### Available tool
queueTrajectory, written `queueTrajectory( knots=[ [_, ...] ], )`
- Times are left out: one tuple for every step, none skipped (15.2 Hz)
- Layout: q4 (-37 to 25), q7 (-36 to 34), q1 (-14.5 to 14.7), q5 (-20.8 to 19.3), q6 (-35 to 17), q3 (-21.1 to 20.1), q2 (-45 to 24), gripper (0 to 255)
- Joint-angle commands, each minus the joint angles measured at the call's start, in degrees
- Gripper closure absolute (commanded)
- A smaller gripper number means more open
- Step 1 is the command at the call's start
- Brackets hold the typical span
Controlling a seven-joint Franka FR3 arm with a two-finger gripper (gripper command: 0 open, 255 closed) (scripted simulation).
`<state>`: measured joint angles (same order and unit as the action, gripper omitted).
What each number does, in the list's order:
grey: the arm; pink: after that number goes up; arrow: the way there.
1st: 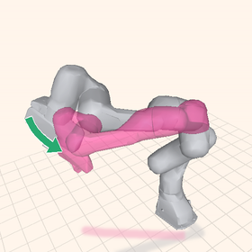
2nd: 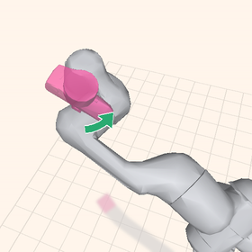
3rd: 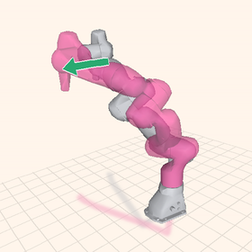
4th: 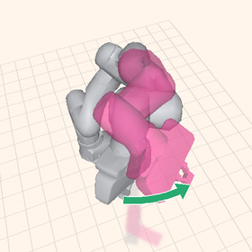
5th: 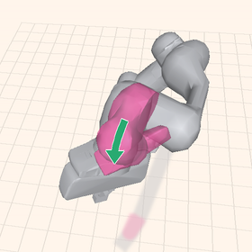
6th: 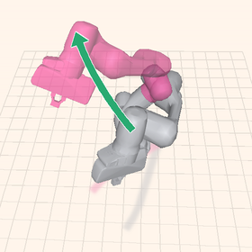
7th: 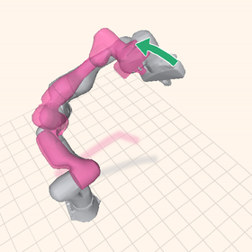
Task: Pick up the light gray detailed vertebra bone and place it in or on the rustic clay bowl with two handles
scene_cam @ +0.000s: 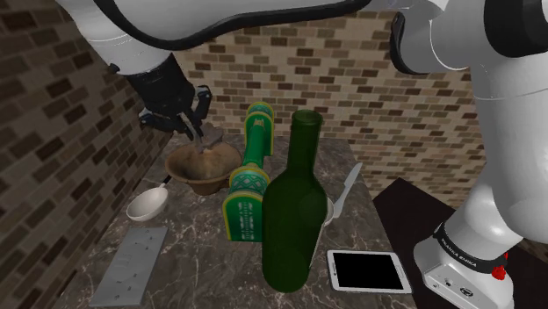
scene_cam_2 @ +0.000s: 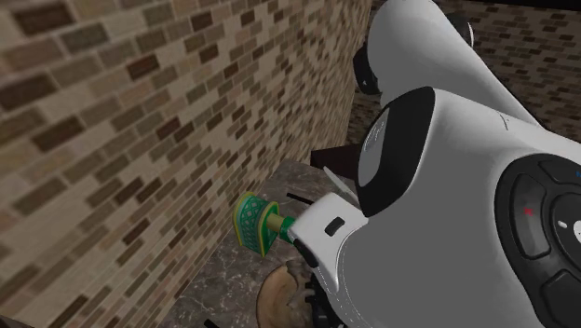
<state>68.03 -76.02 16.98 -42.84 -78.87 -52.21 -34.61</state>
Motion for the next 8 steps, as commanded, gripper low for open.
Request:
queueTrajectory(
  knots=[
    [1.7, -0.6, -0.6, 0.0, -1.4, -0.1, 0.0, 255],
    [2.6, -0.9, -1.0, 0.1, -2.1, -0.1, 0.0, 255],
    [3.4, -1.2, -1.3, 0.1, -2.8, -0.1, 0.0, 255],
    [4.3, -1.5, -1.6, 0.1, -3.5, -0.2, 0.0, 255],
    [5.1, -1.8, -1.9, 0.1, -4.2, -0.2, 0.0, 255],
    [6.2, -2.2, -2.3, 0.1, -5.2, -0.2, -0.1, 255],
    [6.2, -2.2, -2.3, 0.1, -5.2, -0.2, -0.1, 255],
    [6.2, -2.2, -2.3, 0.1, -5.2, -0.2, -0.1, 255]
  ],
)
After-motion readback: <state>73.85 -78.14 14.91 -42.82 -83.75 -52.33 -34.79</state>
